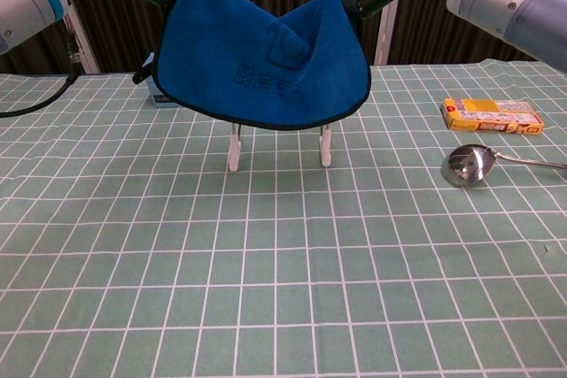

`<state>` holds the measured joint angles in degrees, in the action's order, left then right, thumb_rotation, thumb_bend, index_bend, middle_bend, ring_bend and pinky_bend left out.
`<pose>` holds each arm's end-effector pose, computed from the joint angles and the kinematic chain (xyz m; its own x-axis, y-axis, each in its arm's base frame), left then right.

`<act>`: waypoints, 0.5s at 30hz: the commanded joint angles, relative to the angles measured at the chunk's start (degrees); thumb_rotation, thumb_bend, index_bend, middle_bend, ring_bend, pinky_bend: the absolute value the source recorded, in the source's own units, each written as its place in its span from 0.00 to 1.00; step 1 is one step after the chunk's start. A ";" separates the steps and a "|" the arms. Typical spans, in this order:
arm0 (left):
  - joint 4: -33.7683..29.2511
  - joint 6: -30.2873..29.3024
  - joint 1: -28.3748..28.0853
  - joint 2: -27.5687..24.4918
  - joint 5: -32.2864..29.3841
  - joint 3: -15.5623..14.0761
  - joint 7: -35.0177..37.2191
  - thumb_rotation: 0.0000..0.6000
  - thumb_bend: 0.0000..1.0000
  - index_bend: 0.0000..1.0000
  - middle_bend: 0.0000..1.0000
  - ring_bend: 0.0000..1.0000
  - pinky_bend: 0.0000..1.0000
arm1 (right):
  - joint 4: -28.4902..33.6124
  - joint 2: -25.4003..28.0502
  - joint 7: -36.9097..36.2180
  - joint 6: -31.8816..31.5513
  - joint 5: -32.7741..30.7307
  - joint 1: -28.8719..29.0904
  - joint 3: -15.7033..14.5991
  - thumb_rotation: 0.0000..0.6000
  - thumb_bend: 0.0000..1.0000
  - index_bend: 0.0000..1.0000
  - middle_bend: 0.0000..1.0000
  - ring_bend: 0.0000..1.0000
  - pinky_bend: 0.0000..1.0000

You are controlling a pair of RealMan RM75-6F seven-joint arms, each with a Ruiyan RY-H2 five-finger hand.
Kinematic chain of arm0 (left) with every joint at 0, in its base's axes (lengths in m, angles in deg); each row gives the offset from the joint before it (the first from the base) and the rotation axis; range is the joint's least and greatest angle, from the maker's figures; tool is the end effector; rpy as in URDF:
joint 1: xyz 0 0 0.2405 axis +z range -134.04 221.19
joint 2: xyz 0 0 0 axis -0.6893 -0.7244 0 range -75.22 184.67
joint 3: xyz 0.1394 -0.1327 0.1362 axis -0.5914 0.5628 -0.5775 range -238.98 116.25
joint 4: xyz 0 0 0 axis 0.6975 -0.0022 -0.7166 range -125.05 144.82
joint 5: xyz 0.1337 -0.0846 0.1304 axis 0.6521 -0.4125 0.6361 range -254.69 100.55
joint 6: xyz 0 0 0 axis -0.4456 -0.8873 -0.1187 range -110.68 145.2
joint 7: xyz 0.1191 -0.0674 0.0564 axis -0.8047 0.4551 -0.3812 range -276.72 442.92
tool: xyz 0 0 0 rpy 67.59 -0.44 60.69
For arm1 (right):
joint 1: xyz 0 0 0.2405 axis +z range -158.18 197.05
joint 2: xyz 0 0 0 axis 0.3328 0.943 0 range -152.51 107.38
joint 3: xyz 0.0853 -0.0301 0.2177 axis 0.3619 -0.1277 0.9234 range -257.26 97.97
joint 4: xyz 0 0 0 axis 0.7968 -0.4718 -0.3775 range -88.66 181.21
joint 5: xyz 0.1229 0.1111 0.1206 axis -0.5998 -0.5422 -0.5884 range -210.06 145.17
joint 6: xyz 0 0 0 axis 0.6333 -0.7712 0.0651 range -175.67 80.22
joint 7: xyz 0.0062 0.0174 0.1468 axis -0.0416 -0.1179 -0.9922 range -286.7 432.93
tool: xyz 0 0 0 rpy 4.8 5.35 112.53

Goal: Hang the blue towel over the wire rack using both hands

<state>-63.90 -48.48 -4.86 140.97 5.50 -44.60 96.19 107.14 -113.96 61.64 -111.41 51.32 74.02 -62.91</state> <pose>-0.0752 0.3868 0.0612 0.0945 0.0197 0.9953 0.8154 -0.5751 -0.0660 -0.0609 -0.4174 0.0497 0.2225 0.0752 0.9720 -0.7670 -0.6020 0.2221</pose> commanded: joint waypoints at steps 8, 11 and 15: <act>2.01 0.30 -2.61 1.37 -1.31 2.41 -1.38 1.00 0.59 0.84 0.00 0.00 0.00 | -1.63 -0.68 2.18 2.36 -2.82 2.45 2.43 1.00 0.51 0.67 0.10 0.00 0.00; 2.28 -0.24 -3.24 1.44 -1.38 3.22 -1.41 1.00 0.59 0.84 0.00 0.00 0.00 | -2.21 -0.83 2.46 2.61 -3.51 3.29 3.37 1.00 0.51 0.67 0.10 0.00 0.00; 2.43 -0.32 -3.80 1.04 -1.63 3.81 -1.84 1.00 0.59 0.84 0.00 0.00 0.00 | -2.75 -0.71 2.49 2.80 -3.88 4.09 4.03 1.00 0.51 0.67 0.10 0.00 0.00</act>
<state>-61.51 -48.82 -8.56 142.11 3.95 -40.91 94.45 104.49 -114.70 64.12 -108.66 47.52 78.00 -58.98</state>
